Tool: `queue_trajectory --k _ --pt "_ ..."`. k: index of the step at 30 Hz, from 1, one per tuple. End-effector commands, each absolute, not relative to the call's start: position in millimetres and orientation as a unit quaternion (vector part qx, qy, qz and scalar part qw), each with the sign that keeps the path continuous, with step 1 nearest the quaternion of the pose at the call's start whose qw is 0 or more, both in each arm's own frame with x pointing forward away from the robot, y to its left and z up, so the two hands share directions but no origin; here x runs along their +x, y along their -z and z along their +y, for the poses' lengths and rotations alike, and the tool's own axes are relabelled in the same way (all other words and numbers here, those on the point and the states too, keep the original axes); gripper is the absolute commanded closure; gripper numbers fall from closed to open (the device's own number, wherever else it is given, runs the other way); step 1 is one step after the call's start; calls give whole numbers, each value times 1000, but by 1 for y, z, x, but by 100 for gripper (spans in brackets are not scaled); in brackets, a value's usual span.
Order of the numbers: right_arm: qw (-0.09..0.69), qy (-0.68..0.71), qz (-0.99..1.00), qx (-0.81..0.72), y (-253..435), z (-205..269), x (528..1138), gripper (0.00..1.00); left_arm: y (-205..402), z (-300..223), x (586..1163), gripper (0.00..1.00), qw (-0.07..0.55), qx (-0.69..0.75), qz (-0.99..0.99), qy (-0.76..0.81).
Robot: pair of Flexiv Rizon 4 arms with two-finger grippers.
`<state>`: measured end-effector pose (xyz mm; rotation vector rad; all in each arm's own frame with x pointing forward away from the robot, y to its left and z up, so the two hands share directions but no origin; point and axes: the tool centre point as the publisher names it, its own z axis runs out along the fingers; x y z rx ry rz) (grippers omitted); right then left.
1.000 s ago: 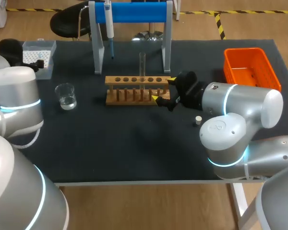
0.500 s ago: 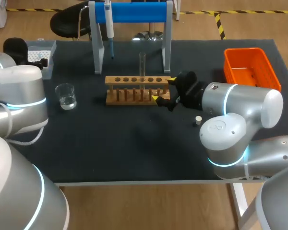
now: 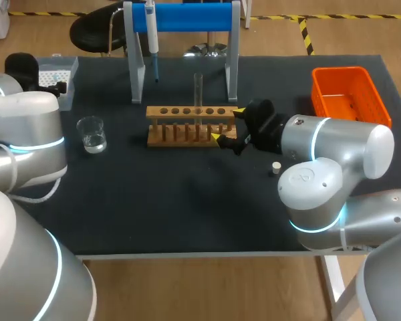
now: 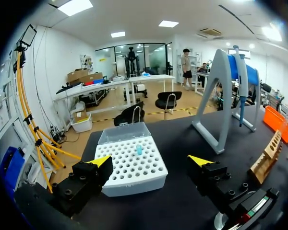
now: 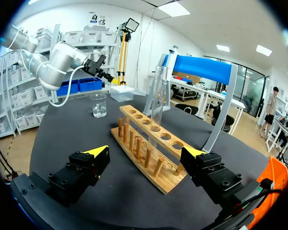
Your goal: Invert the test tube, pick up the pipette, mount the tip to pipette, aspirate from beaker and dispense into the tube, eject the tip, return the pipette, and cap with the stopper.
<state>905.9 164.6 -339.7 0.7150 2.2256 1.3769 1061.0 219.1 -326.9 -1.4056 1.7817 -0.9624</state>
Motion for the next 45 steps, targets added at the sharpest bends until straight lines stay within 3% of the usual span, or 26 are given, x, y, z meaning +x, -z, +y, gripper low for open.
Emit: queue_trajectory --k 1,42,45 --pt "212 -496 802 258 339 164 906 0 332 218 1068 0 332 -540 681 367" --pt "212 -496 802 258 339 164 906 0 354 229 1117 0 329 -549 671 374" --pt "212 -496 802 258 339 164 906 0 354 228 1119 9 328 -548 672 375"
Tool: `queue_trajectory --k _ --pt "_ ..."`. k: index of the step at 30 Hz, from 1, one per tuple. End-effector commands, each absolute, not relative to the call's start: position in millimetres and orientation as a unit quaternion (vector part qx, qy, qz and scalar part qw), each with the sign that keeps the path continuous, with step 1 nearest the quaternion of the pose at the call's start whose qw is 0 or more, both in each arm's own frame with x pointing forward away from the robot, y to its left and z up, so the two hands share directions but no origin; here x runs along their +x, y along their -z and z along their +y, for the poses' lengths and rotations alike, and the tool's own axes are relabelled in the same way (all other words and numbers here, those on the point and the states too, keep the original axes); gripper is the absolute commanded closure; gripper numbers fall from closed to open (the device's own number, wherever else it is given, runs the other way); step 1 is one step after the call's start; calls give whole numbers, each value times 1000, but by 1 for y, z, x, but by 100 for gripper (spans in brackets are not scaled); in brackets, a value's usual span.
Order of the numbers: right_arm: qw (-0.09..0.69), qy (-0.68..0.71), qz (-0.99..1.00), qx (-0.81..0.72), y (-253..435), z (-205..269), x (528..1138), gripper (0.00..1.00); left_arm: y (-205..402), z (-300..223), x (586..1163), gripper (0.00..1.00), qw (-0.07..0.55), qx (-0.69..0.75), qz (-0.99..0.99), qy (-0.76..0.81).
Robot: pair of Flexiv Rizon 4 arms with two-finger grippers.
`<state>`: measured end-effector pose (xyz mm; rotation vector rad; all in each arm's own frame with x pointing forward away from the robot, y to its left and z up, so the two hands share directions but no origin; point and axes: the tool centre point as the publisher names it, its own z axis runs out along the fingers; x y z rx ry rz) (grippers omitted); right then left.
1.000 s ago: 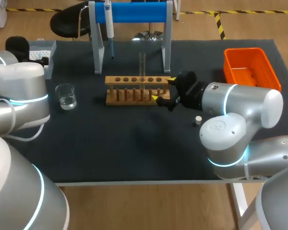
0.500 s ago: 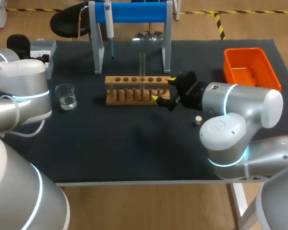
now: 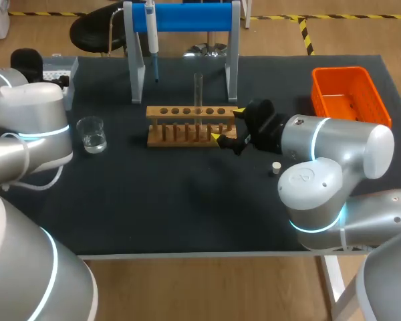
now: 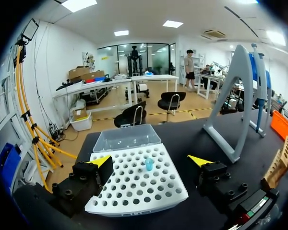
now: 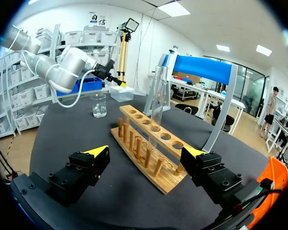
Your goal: Invert the test tube, pick up the pipette, mount the tip to pipette, aspirate from beaker and dispense into the tube, eject the tip, return the pipette, and cap with the stopper.
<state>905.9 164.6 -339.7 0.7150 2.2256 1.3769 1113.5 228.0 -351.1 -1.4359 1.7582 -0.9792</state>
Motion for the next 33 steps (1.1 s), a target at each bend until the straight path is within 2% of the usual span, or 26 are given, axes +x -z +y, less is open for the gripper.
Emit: queue_trajectory --k 1,3,4,8,10,13,18,33 --pt "212 -496 802 258 339 164 906 0 355 228 1120 12 327 -548 673 375" --pt "212 -496 802 258 339 164 906 0 355 228 1120 14 327 -548 673 375" --pt "212 -496 802 258 339 164 906 0 356 228 1121 19 327 -548 673 375" --pt "212 -496 802 258 339 164 906 0 357 227 1123 27 326 -549 673 374" --pt "212 -496 802 258 339 164 906 0 358 227 1123 38 325 -548 673 375" --pt "212 -496 802 258 339 164 906 0 358 227 1125 40 325 -548 673 375" --pt "212 -496 802 258 339 164 906 0 359 227 1128 50 325 -547 674 375" --pt "212 -496 802 258 339 164 906 0 361 227 1133 54 323 -546 677 374"
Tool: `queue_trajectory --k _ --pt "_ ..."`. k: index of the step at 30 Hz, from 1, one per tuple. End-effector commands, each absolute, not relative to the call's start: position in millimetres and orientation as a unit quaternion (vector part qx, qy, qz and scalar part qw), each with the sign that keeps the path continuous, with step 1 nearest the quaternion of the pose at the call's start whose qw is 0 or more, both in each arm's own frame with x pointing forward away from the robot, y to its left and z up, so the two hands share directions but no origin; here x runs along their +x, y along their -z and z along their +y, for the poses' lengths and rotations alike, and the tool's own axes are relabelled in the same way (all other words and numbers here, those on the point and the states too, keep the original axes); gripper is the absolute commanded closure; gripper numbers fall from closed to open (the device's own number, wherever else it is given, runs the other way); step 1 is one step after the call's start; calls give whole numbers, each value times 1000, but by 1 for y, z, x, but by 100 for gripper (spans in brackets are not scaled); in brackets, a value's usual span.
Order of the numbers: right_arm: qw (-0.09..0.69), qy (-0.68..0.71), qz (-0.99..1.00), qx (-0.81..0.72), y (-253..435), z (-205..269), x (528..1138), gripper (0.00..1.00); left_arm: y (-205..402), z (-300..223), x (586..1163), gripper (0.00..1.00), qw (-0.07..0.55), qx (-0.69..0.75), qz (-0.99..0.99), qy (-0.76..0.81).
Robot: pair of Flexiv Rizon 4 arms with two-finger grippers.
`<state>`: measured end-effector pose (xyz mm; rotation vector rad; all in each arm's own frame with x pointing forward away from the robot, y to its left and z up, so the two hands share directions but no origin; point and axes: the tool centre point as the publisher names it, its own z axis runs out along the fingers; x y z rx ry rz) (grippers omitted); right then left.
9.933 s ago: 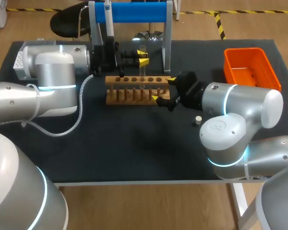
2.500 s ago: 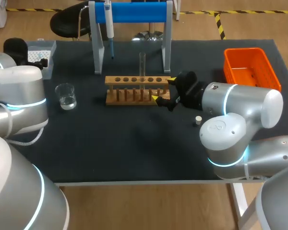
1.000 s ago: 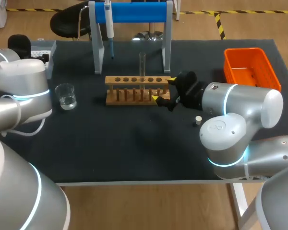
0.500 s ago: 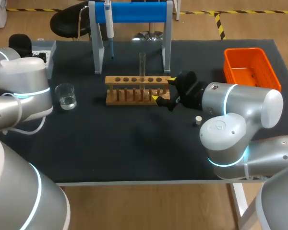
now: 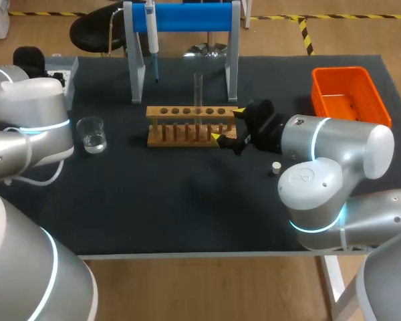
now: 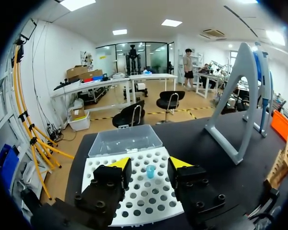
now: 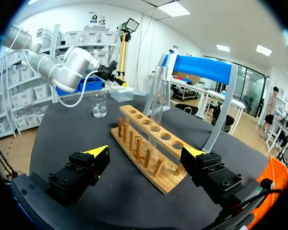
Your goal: Invert the test tube, pick up the pipette, mount the tip to pipette, aspirate from beaker and dispense into the tube, eject the tip, return the pipette, and cap with the stopper.
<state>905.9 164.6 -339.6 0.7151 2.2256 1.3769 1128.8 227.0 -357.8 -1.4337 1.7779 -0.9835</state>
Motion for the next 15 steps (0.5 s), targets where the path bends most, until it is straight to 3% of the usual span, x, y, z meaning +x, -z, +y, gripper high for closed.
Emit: queue_trajectory --k 1,15 --pt "212 -496 802 258 339 164 906 0 361 226 1133 55 322 -546 677 374" --pt "212 -496 802 258 339 164 906 0 366 225 1136 60 318 -547 678 374"
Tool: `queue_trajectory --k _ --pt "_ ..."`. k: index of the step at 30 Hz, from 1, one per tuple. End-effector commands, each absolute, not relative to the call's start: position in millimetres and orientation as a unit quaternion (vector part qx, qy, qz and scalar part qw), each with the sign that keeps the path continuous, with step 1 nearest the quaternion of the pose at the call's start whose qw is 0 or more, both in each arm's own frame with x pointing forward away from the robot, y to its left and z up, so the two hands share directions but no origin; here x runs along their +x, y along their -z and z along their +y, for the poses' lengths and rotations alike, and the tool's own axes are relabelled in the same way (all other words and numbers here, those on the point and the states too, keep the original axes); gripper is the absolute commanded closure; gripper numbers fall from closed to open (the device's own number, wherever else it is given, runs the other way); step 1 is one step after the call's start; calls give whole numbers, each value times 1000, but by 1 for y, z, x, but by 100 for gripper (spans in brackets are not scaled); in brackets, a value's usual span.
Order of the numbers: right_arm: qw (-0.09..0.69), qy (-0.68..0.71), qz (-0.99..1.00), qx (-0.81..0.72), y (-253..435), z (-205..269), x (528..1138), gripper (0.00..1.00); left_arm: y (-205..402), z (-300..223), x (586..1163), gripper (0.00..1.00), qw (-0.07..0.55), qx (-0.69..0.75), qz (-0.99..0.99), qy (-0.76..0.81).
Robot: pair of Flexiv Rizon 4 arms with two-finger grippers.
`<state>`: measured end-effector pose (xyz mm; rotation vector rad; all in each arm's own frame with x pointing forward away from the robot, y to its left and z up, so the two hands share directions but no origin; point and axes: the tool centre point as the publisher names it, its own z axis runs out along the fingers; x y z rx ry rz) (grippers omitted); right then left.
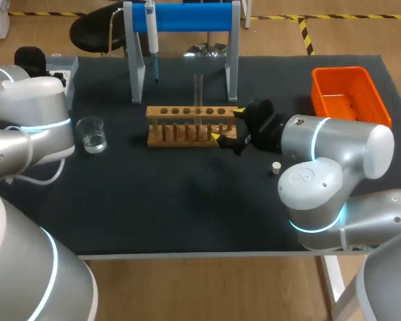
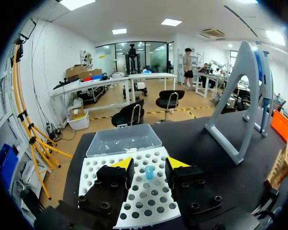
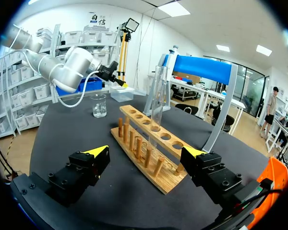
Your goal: Invert the test tube, pick up the pipette, mount the tip to pipette, aspirate from beaker and dispense into the tube, eject the tip, return the pipette, and cap with the stopper.
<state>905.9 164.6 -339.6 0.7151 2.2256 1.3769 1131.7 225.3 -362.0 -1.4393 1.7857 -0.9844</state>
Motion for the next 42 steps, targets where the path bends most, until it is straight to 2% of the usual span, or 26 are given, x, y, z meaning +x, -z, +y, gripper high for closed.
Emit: queue_trajectory --k 1,13,42 --pt "212 -496 802 258 339 164 906 0 366 225 1136 60 318 -547 678 374" --pt "212 -496 802 258 339 164 906 0 368 226 1136 63 317 -549 679 371" --pt "212 -496 802 258 339 164 906 0 369 226 1135 83 320 -546 683 364"
